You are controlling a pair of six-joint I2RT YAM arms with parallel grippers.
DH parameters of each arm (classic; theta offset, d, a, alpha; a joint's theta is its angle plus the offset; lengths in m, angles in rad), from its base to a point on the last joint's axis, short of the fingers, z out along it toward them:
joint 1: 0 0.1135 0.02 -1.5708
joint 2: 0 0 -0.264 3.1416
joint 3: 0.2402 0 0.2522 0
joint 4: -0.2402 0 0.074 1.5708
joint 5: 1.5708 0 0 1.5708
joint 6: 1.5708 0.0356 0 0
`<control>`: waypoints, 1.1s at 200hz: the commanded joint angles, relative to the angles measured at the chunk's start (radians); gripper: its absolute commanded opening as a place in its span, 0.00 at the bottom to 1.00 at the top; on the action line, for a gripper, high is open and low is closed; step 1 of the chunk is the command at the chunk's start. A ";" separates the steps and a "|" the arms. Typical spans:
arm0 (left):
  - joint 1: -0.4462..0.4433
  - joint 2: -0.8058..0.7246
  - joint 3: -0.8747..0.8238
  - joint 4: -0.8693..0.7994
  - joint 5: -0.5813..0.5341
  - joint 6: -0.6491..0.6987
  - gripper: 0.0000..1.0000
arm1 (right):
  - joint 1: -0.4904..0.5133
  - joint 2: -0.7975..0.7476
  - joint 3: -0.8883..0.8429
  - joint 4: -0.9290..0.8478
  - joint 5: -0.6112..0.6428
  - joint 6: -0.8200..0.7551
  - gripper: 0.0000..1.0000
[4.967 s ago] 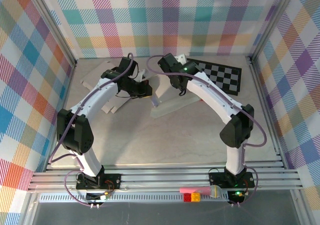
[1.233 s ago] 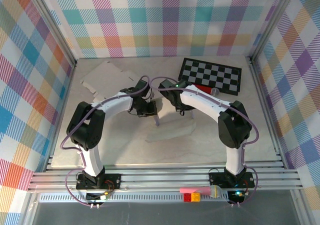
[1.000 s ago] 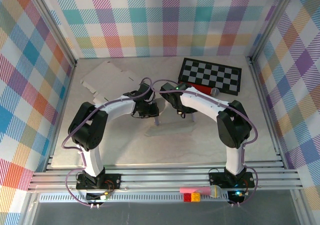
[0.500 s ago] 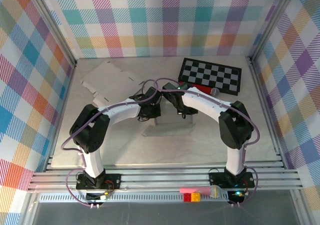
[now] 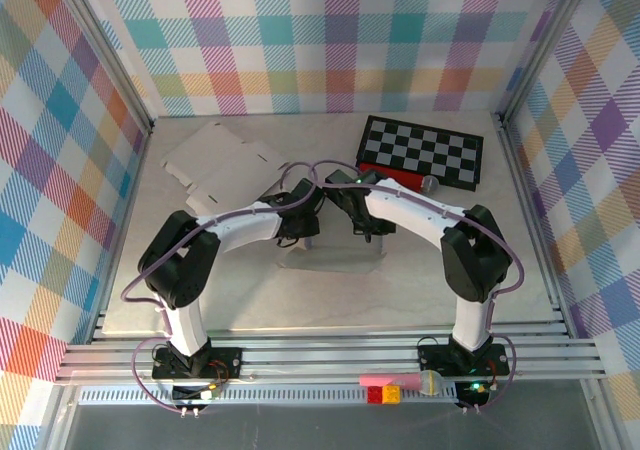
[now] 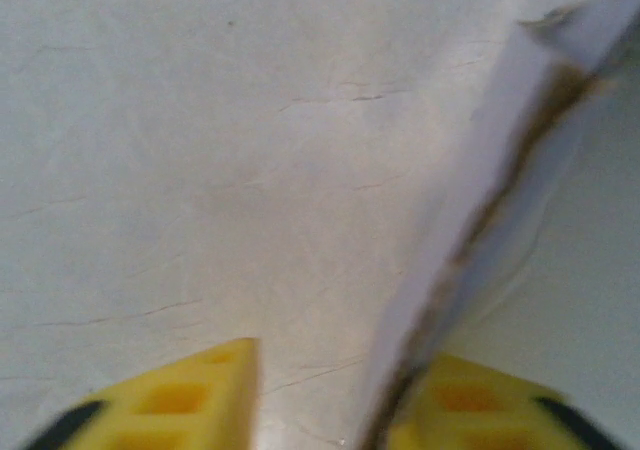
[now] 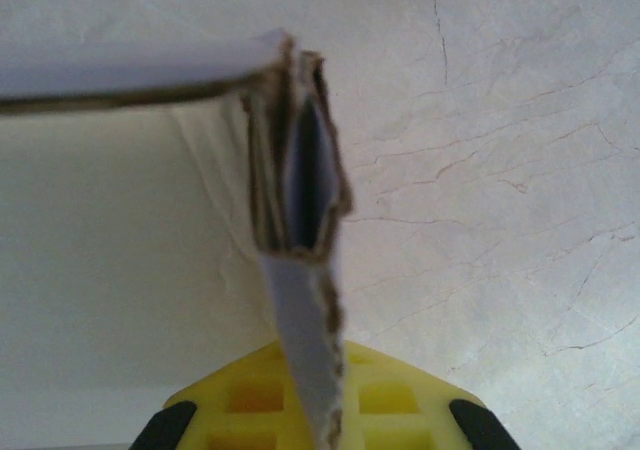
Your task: Fold the paper box
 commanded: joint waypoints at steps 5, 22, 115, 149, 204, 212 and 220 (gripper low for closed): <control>-0.105 -0.134 -0.054 0.012 -0.030 0.071 0.45 | -0.009 0.042 0.010 0.029 0.065 0.001 0.00; -0.104 -0.203 -0.083 0.045 0.047 0.118 0.48 | -0.012 0.053 0.021 0.019 0.069 0.006 0.00; -0.010 -0.369 -0.112 0.010 0.206 0.118 0.51 | -0.052 0.135 0.070 -0.041 0.020 0.061 0.00; 0.042 -0.425 -0.056 -0.041 0.192 0.107 0.50 | -0.103 0.180 0.084 -0.144 -0.060 0.194 0.00; 0.172 -0.500 -0.036 -0.131 0.228 0.030 0.49 | -0.164 0.347 0.328 -0.595 -0.226 0.663 0.00; 0.189 -0.508 -0.042 -0.149 0.240 0.020 0.49 | -0.172 0.368 0.354 -0.618 -0.284 0.693 0.00; 0.199 -0.514 -0.049 -0.165 0.252 0.018 0.48 | -0.183 0.369 0.341 -0.589 -0.358 0.708 0.00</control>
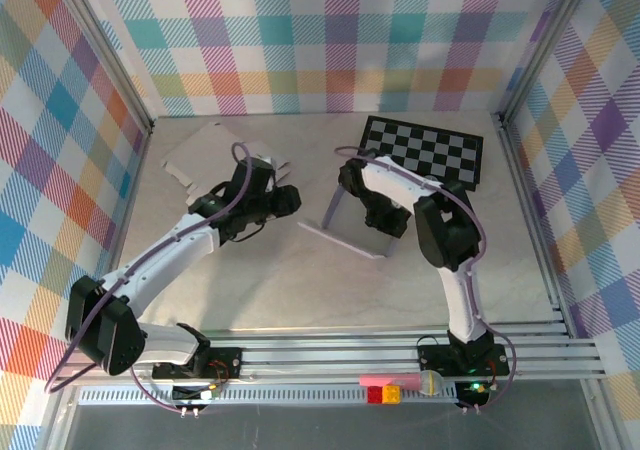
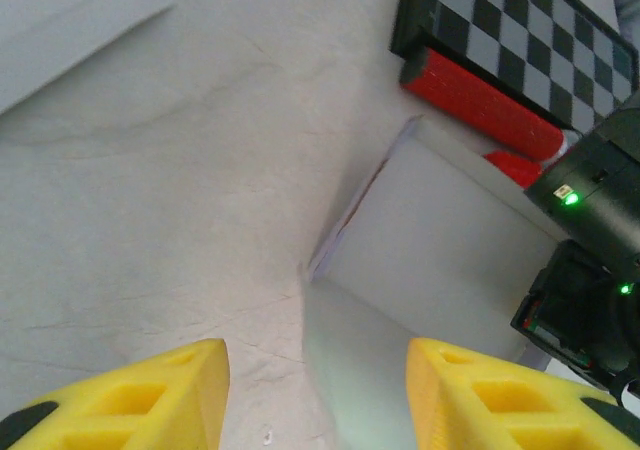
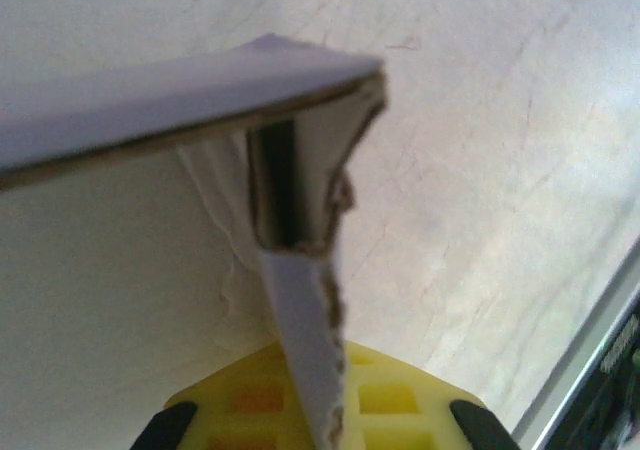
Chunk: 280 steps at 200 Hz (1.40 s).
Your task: Fold the paper box
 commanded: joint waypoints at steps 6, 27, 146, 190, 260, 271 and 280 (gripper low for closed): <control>0.043 -0.036 -0.005 -0.097 0.051 -0.044 0.48 | -0.023 0.031 0.015 -0.175 -0.239 0.241 0.00; 0.056 -0.029 -0.046 -0.129 0.116 -0.057 0.47 | -0.032 0.011 -0.039 -0.094 -0.407 0.315 0.00; 0.056 -0.071 -0.315 -0.040 0.236 -0.100 0.45 | 0.095 -0.039 -0.126 0.121 -0.699 0.521 0.28; 0.057 -0.025 -0.300 -0.009 0.227 -0.099 0.44 | 0.098 -0.190 -0.157 0.166 -0.607 0.437 0.64; 0.056 -0.024 -0.264 0.100 0.250 -0.127 0.41 | 0.127 -0.489 -0.199 0.664 -0.508 -0.542 0.67; 0.056 -0.070 -0.279 0.128 0.261 -0.122 0.41 | 0.138 -0.516 -0.217 0.716 -0.596 -0.662 0.69; 0.057 -0.122 -0.303 0.150 0.266 -0.114 0.41 | 0.140 -0.520 -0.212 0.718 -0.656 -0.733 0.70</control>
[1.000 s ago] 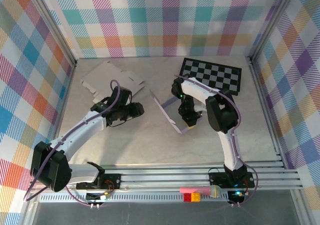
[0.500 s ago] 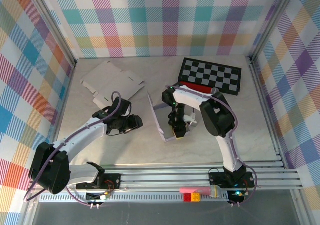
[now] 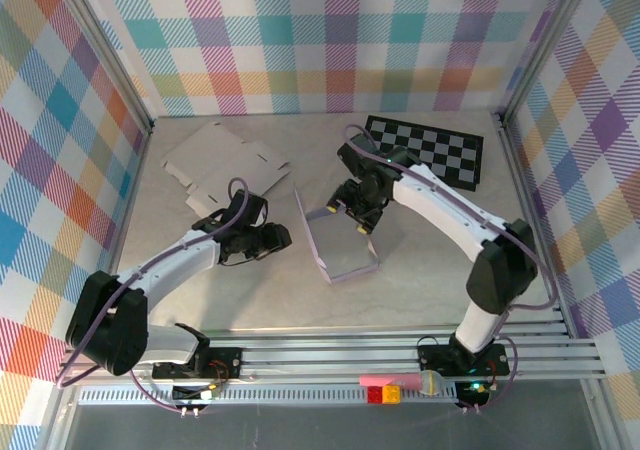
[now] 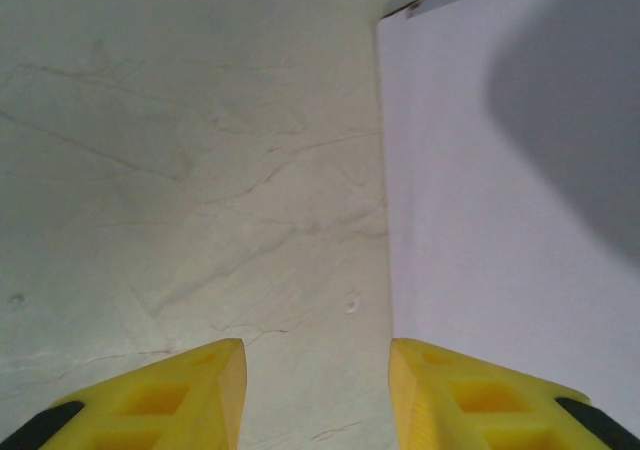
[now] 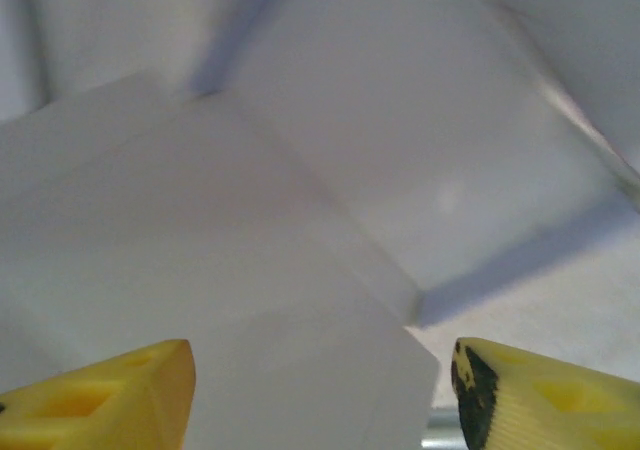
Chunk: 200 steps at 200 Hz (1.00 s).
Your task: Fold the paper box
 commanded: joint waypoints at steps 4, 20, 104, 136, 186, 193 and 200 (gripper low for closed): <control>0.007 -0.145 -0.023 0.083 0.039 0.005 0.41 | 0.033 -0.028 -0.016 0.181 -0.177 -0.477 0.70; 0.006 -0.291 -0.095 0.185 0.062 0.028 0.40 | 0.051 0.010 0.049 0.110 -0.217 -0.562 0.71; 0.008 -0.790 -0.167 -0.136 -0.152 0.067 0.35 | 0.115 0.230 0.287 -0.058 -0.167 -0.579 0.59; 0.008 -0.792 -0.166 -0.144 -0.145 0.047 0.35 | 0.117 0.267 0.314 -0.041 -0.133 -0.463 0.33; 0.008 -0.795 -0.155 -0.183 -0.103 0.058 0.35 | 0.118 0.200 0.269 0.064 0.021 -0.036 0.00; 0.008 -0.795 -0.153 -0.190 -0.092 0.058 0.35 | 0.118 0.189 0.272 0.057 0.065 0.024 0.00; 0.008 -0.796 -0.151 -0.198 -0.082 0.060 0.35 | 0.118 0.179 0.276 0.045 0.110 0.085 0.00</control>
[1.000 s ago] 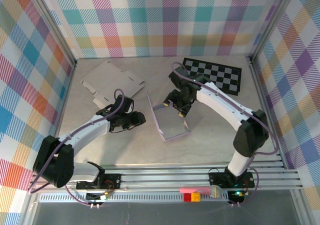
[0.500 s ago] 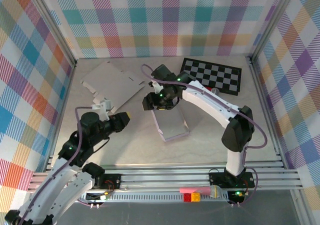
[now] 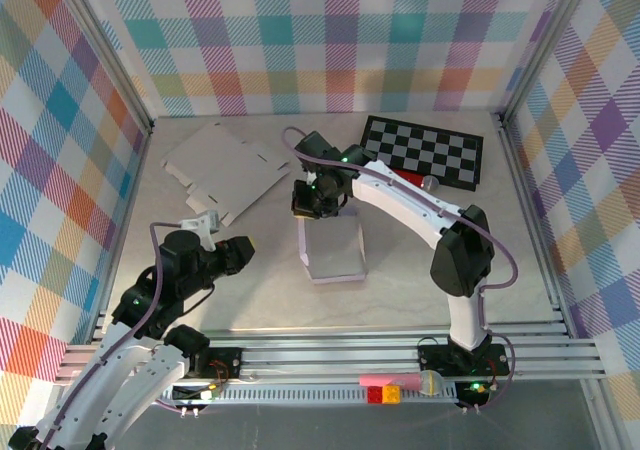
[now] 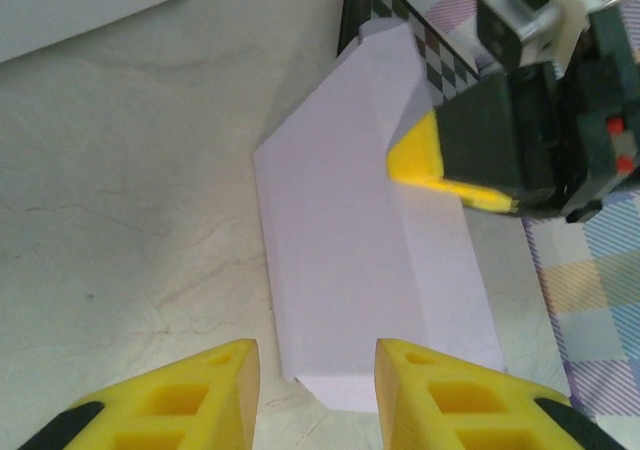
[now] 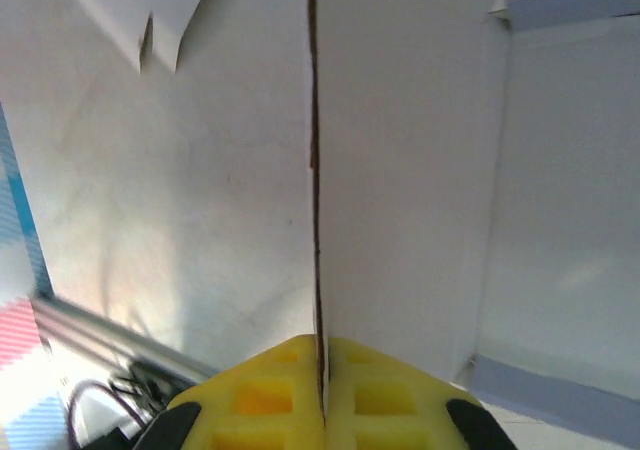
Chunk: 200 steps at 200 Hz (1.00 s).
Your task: Fold the paper box
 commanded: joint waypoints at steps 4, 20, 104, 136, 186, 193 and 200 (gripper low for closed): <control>0.004 -0.012 0.006 -0.043 0.045 0.008 0.35 | 0.002 -0.076 0.002 -0.001 0.180 0.322 0.00; 0.005 -0.019 0.013 -0.063 0.058 0.012 0.35 | 0.002 -0.087 0.030 -0.068 0.289 0.481 0.00; 0.004 -0.036 0.079 -0.202 0.166 0.092 0.37 | -0.029 0.130 0.480 -0.594 0.547 1.095 0.06; 0.004 -0.034 0.108 -0.249 0.172 0.117 0.38 | -0.048 0.088 0.374 -0.485 0.522 1.080 0.24; 0.004 0.027 0.123 -0.252 0.124 0.126 0.44 | -0.101 -0.016 0.253 -0.275 0.539 0.781 0.42; 0.004 0.053 0.135 -0.253 0.111 0.132 0.46 | -0.118 -0.055 0.204 -0.167 0.533 0.663 0.43; 0.004 0.087 0.147 -0.253 0.097 0.141 0.47 | -0.138 -0.102 0.138 -0.055 0.512 0.512 0.43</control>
